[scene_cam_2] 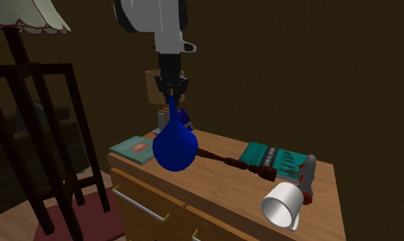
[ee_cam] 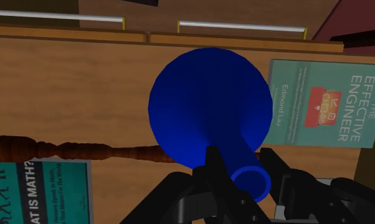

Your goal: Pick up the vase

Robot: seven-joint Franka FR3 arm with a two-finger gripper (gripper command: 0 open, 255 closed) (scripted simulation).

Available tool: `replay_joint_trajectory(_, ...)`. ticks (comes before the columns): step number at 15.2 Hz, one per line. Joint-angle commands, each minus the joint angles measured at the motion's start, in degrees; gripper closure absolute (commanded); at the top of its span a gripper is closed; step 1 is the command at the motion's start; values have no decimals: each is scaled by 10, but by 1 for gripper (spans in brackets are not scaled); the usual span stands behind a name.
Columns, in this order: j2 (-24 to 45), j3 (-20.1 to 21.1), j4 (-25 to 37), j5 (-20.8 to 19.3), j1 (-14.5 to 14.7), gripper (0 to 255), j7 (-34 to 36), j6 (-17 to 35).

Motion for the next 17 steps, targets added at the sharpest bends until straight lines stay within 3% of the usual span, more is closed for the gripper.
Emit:
replay_joint_trajectory(1,-2,0,6,1,0,255,-1,-8)
replay_joint_trajectory(17,-7,5,107,6,9,255,-7,-114)
